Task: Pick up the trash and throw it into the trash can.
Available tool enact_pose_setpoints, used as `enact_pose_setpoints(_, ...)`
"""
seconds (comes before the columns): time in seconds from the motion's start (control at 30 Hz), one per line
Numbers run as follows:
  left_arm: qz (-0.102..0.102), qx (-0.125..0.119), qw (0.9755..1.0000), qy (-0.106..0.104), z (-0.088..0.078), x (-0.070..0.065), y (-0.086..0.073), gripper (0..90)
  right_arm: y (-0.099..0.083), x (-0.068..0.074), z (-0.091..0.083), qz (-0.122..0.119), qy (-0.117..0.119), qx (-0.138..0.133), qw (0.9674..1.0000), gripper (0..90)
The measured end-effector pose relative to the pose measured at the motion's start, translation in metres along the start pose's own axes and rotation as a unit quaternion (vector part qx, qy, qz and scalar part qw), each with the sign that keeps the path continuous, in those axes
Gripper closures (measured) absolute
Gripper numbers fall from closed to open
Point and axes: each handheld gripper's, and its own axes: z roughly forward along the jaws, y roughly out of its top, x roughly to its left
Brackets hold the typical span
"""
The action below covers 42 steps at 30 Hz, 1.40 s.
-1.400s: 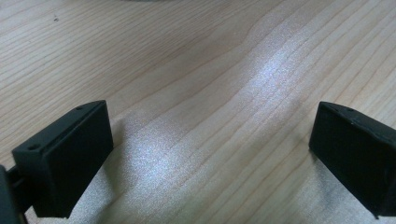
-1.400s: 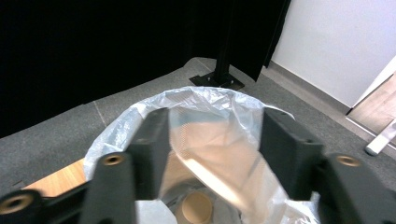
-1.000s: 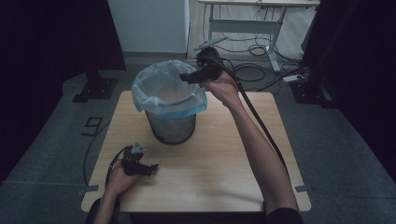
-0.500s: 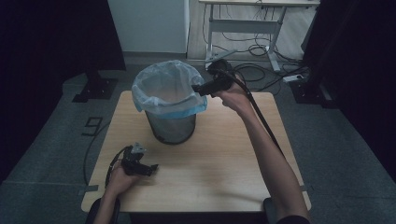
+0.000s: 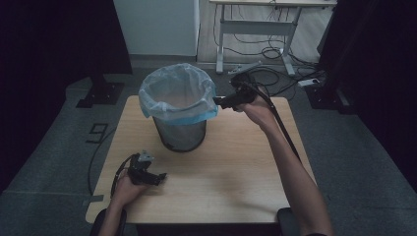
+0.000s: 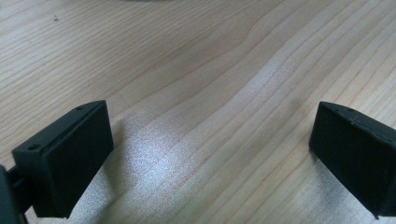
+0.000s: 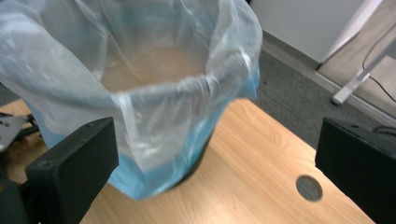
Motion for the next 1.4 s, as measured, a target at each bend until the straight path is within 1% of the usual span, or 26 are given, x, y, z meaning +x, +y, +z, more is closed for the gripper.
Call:
enact_pose_setpoints(0.03,0.0,0.0,1.0,0.0,0.0,0.0,0.0,0.0,-0.003,0.0,-0.001,-0.005,-0.004,0.011,0.9999,0.0)
enact_pose_setpoints(0.1,0.0,0.0,1.0,0.0,0.0,0.0,0.0,0.0,-0.005,0.001,-0.003,-0.007,-0.003,0.016,0.9998,0.0)
enact_pose_setpoints(0.17,0.0,0.0,1.0,0.0,0.0,0.0,0.0,0.0,-0.009,0.001,-0.005,-0.004,-0.002,-0.001,1.0,0.0)
enact_pose_setpoints(0.2,0.0,0.0,1.0,0.0,0.0,0.0,0.0,0.0,-0.009,0.001,-0.005,-0.004,-0.002,-0.001,1.0,0.0)
enact_pose_setpoints(0.23,0.0,0.0,1.0,0.0,0.0,0.0,0.0,0.0,-0.013,0.0,-0.008,0.002,0.0,-0.003,1.0,0.0)
enact_pose_setpoints(0.3,0.0,0.0,1.0,0.0,0.0,0.0,0.0,0.0,-0.018,-0.002,-0.009,0.003,-0.003,-0.004,1.0,0.0)
enact_pose_setpoints(0.4,0.001,0.0,1.0,0.001,0.0,0.0,0.0,0.0,-0.027,-0.006,-0.012,0.01,-0.005,-0.002,0.9999,0.0)
enact_pose_setpoints(0.43,0.001,0.0,1.0,0.001,0.0,0.0,0.0,0.0,-0.027,-0.006,-0.012,0.01,-0.005,-0.002,0.9999,0.0)
enact_pose_setpoints(0.53,0.0,0.0,1.0,0.0,0.0,0.0,0.0,0.0,-0.039,-0.013,-0.019,0.02,-0.011,-0.005,0.9997,0.0)
enact_pose_setpoints(0.57,0.0,0.0,1.0,0.0,0.0,0.0,0.0,0.0,-0.039,-0.013,-0.019,0.02,-0.011,-0.005,0.9997,0.0)
enact_pose_setpoints(0.6,0.0,0.0,1.0,0.001,0.0,0.0,0.0,0.0,-0.044,-0.016,-0.023,0.022,-0.018,-0.004,0.9996,0.0)
enact_pose_setpoints(0.63,0.0,0.0,1.0,0.001,0.0,0.0,0.0,0.0,-0.044,-0.016,-0.023,0.022,-0.018,-0.004,0.9996,0.0)
enact_pose_setpoints(0.7,0.0,0.0,1.0,0.001,0.0,0.0,0.0,0.0,-0.053,-0.019,-0.029,0.023,-0.023,-0.004,0.9995,0.0)
enact_pose_setpoints(0.87,0.0,0.0,1.0,0.001,0.0,0.0,0.0,0.0,-0.064,-0.022,-0.036,0.028,-0.031,-0.002,0.9991,0.0)
enact_pose_setpoints(0.9,0.0,0.0,1.0,0.001,0.0,0.0,0.0,0.0,-0.07,-0.024,-0.039,0.025,-0.035,-0.002,0.999,0.0)
enact_pose_setpoints(0.93,0.0,0.0,1.0,0.001,0.0,0.0,0.0,0.0,-0.07,-0.024,-0.039,0.025,-0.035,-0.002,0.999,0.0)
enact_pose_setpoints(0.97,0.0,0.001,1.0,0.001,0.0,0.0,0.0,0.0,-0.076,-0.026,-0.043,0.031,-0.036,-0.003,0.9989,0.0)
enact_pose_setpoints(1.0,0.0,0.001,1.0,0.001,0.0,0.0,0.0,0.0,-0.076,-0.026,-0.043,0.031,-0.036,-0.003,0.9989,0.0)
enact_pose_setpoints(1.03,-0.001,0.001,1.0,0.001,0.0,0.0,0.0,0.0,-0.082,-0.028,-0.046,0.031,-0.042,-0.004,0.9986,0.0)
enact_pose_setpoints(1.1,0.0,0.001,1.0,0.001,0.0,0.0,0.0,0.0,-0.085,-0.028,-0.047,0.031,-0.044,-0.003,0.9985,0.0)
enact_pose_setpoints(1.13,0.0,0.001,1.0,0.001,0.0,0.0,0.0,0.0,-0.092,-0.03,-0.051,0.034,-0.045,-0.002,0.9984,0.0)
enact_pose_setpoints(1.2,-0.001,0.001,1.0,0.002,0.0,0.0,0.0,0.0,-0.094,-0.03,-0.052,0.035,-0.046,-0.002,0.9983,0.0)
enact_pose_setpoints(1.27,-0.001,0.0,1.0,0.002,0.0,0.0,0.0,0.0,-0.103,-0.032,-0.058,0.042,-0.051,-0.005,0.9978,0.0)
enact_pose_setpoints(1.3,0.0,0.001,1.0,0.002,0.0,0.0,0.0,0.0,-0.103,-0.032,-0.058,0.042,-0.051,-0.005,0.9978,0.0)
enact_pose_setpoints(1.33,0.0,0.001,1.0,0.002,0.0,0.0,0.0,0.0,-0.11,-0.032,-0.062,0.045,-0.057,-0.007,0.9973,0.0)
enact_pose_setpoints(1.4,0.0,0.001,1.0,0.002,0.0,0.0,0.0,0.0,-0.113,-0.033,-0.063,0.046,-0.059,-0.008,0.9972,0.0)
